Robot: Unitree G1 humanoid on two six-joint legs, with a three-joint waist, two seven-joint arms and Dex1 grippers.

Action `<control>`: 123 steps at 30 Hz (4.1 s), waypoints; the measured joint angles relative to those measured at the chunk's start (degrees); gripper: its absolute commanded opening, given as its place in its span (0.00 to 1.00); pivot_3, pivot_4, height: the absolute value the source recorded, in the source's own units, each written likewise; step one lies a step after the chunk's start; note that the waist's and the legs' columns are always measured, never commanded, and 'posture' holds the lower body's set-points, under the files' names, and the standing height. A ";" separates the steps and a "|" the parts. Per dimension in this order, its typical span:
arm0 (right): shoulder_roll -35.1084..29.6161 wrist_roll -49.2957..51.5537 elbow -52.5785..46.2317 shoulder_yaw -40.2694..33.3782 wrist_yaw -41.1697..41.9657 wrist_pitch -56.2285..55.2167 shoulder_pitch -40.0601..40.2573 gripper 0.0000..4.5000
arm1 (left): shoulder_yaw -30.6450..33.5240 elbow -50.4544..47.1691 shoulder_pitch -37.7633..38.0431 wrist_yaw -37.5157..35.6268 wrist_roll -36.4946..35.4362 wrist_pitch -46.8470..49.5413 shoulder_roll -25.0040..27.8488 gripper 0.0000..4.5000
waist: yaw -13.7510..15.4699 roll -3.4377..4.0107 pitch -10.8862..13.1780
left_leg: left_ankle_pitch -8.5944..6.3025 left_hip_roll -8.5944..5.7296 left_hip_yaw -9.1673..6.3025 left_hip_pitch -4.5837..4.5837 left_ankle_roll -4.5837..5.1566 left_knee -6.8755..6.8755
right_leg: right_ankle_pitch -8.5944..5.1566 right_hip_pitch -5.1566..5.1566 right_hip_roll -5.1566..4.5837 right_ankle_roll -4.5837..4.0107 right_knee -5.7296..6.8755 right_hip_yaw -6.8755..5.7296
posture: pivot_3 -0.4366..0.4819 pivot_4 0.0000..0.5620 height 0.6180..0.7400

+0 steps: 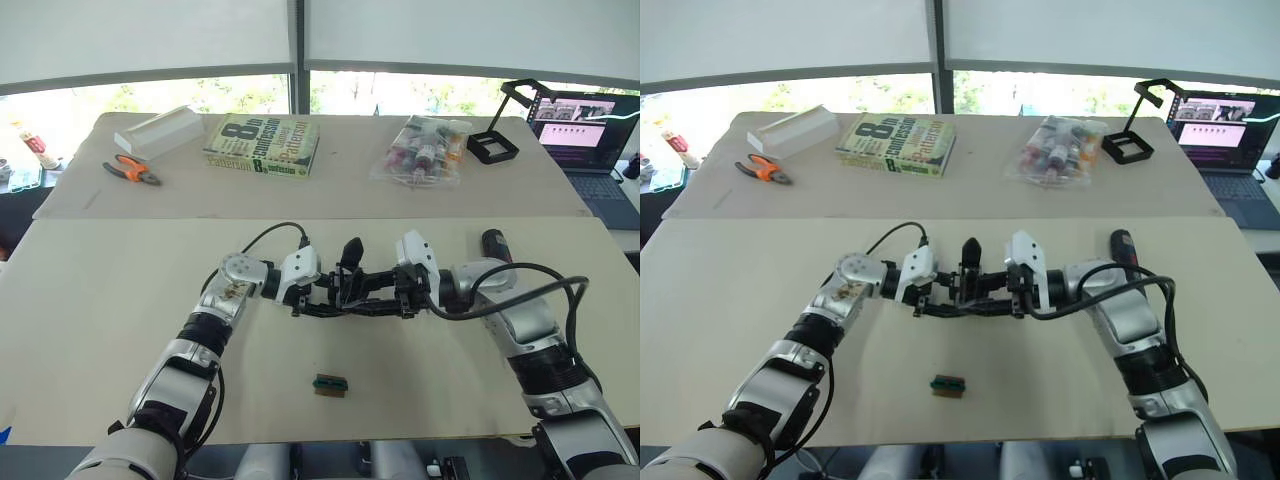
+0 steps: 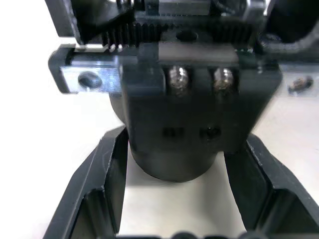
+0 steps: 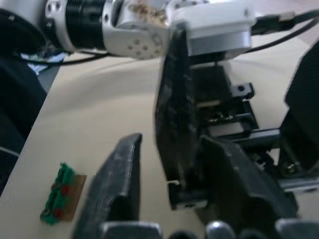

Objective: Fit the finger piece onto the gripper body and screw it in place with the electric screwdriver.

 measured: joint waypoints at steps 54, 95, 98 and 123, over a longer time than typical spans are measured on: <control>-19.45 -15.50 50.20 20.90 -7.00 45.82 -33.68 0.81 | 12.61 -69.36 16.02 2.24 -34.32 43.91 34.07 1.00 | -0.39 0.07 0.15 | 0.19 0.04 0.08 -0.35 -0.31 -0.38 | -0.07 -0.47 0.20 -0.11 -0.23 0.05 | 0.48 0.27 1.00; -27.74 -32.78 25.53 11.51 13.74 8.91 -11.23 0.42 | 11.23 -70.09 16.02 3.19 -35.98 43.55 35.13 1.00 | -1.69 -0.33 0.11 | 0.37 0.13 0.14 0.12 -0.62 -0.32 | -0.12 -0.37 0.28 -0.16 0.18 0.26 | 0.48 0.27 1.00; -27.76 -29.02 25.30 8.31 16.02 0.53 -9.41 0.42 | 11.29 -70.65 19.21 2.93 -35.86 43.34 36.22 1.00 | -1.69 -0.21 0.20 | 0.38 0.12 0.14 0.10 -0.63 -0.34 | -0.13 -0.45 0.27 -0.17 0.18 0.26 | 0.48 0.27 1.00; 3.41 28.19 -29.56 -7.08 -1.01 10.80 7.83 0.42 | 6.07 -57.87 41.12 -1.08 -13.13 5.88 28.74 1.00 | 0.17 0.35 0.62 | 0.29 0.08 0.07 -0.05 -0.50 -0.20 | -0.08 -0.46 0.19 -0.26 0.26 0.13 | 0.48 0.27 1.00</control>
